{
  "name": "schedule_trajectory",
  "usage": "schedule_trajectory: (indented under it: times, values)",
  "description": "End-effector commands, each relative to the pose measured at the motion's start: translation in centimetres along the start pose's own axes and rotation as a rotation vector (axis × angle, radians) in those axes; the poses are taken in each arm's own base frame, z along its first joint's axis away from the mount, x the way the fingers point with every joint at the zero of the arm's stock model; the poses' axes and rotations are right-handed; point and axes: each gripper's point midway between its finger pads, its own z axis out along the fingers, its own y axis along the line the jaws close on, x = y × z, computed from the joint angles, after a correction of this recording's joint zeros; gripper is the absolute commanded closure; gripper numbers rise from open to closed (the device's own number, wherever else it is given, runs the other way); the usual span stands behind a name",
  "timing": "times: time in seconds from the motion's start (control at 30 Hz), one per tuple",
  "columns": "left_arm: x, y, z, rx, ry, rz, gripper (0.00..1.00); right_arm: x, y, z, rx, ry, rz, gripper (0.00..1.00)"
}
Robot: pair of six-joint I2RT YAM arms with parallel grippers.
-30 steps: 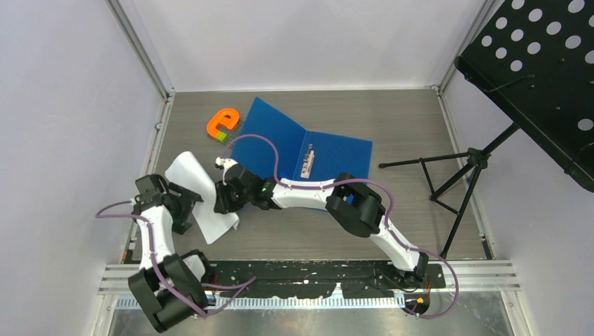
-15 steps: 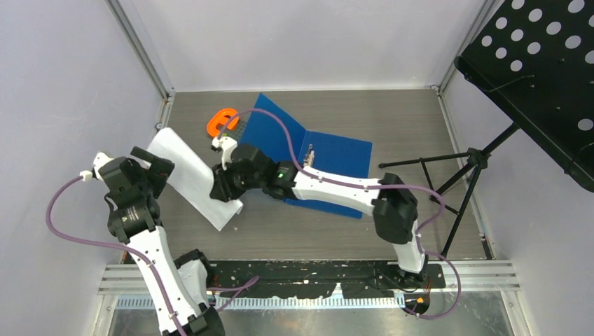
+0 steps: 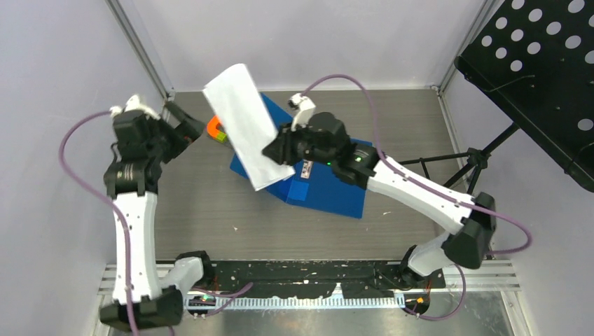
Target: Put the files into the folder
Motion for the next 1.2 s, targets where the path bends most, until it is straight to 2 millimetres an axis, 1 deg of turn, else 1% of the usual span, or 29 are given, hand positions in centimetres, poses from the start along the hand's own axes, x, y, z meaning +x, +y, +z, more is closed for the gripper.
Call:
schedule_trajectory:
  times: [0.0,0.03,0.07,0.1,0.13,0.17,0.2,0.23,0.27,0.3,0.33,0.37,0.43,0.5,0.57,0.67,0.77,0.83,0.93,1.07,1.1,1.17]
  values:
    - [1.4,-2.4,3.7,0.004,0.091,0.217,0.00,-2.0,-6.8,-4.4,0.199,-0.114,0.110,0.69]
    - [2.2,-3.1,4.8,0.022,0.117,0.256,0.00,-2.4,-7.5,-5.7,0.217,-0.141,0.121,0.69]
    - [2.9,-3.7,5.8,0.044,0.157,0.283,0.00,-1.8,-9.9,-6.3,0.275,-0.143,0.146,0.69]
    - [3.7,-4.1,7.0,0.058,0.211,0.311,0.00,-2.1,-10.4,-7.5,0.291,-0.168,0.153,0.69]
    - [4.5,-4.3,7.9,0.062,0.266,0.347,0.00,-1.3,-12.6,-8.2,0.350,-0.170,0.174,0.69]
    - [5.6,-4.0,9.6,0.037,0.335,0.383,0.00,-1.5,-13.0,-9.2,0.364,-0.193,0.181,0.69]
    - [6.2,-3.9,10.5,0.017,0.383,0.422,0.00,-0.6,-14.9,-9.8,0.419,-0.193,0.197,0.69]
    - [6.7,-4.0,11.2,0.006,0.423,0.459,0.00,-0.7,-15.4,-10.7,0.436,-0.211,0.203,0.69]
    - [7.3,-4.1,12.0,-0.003,0.460,0.492,0.00,0.3,-17.0,-11.2,0.478,-0.205,0.215,0.69]
    - [7.5,-4.5,12.6,0.004,0.483,0.519,0.00,1.1,-17.8,-11.7,0.495,-0.199,0.226,0.69]
    - [8.3,-4.5,13.4,0.005,0.521,0.531,0.00,1.3,-18.7,-12.1,0.511,-0.200,0.239,0.69]
    - [9.0,-4.4,14.1,0.006,0.550,0.542,0.00,2.1,-19.7,-12.4,0.528,-0.190,0.255,0.69]
    - [10.3,-3.7,15.1,-0.009,0.607,0.545,0.00,2.9,-20.8,-12.8,0.550,-0.181,0.273,0.69]
    - [11.9,-3.1,15.6,-0.003,0.667,0.531,0.00,3.5,-21.9,-13.1,0.574,-0.176,0.281,0.69]
    - [13.5,-3.1,15.9,0.046,0.700,0.496,0.00,3.9,-23.0,-13.4,0.598,-0.173,0.284,0.69]
    - [15.6,-3.3,15.4,0.115,0.739,0.433,0.02,4.6,-24.4,-13.5,0.638,-0.160,0.285,0.69]
    - [17.3,-3.0,14.7,0.149,0.763,0.375,0.08,5.5,-25.8,-13.6,0.677,-0.145,0.286,0.69]
    - [18.8,-2.3,14.1,0.148,0.789,0.325,0.15,6.1,-26.5,-13.4,0.688,-0.133,0.288,0.69]
    - [20.0,-1.1,13.1,0.127,0.795,0.287,0.30,7.1,-27.3,-12.8,0.703,-0.101,0.293,0.69]
    - [20.8,0.8,11.1,0.079,0.786,0.287,0.68,8.0,-27.8,-12.0,0.691,-0.069,0.299,0.69]
    - [20.8,0.9,10.4,0.083,0.779,0.290,0.77,8.4,-27.9,-11.7,0.690,-0.056,0.304,0.69]
    - [21.2,1.4,9.2,0.086,0.781,0.296,0.98,8.9,-27.9,-11.2,0.675,-0.036,0.310,0.69]
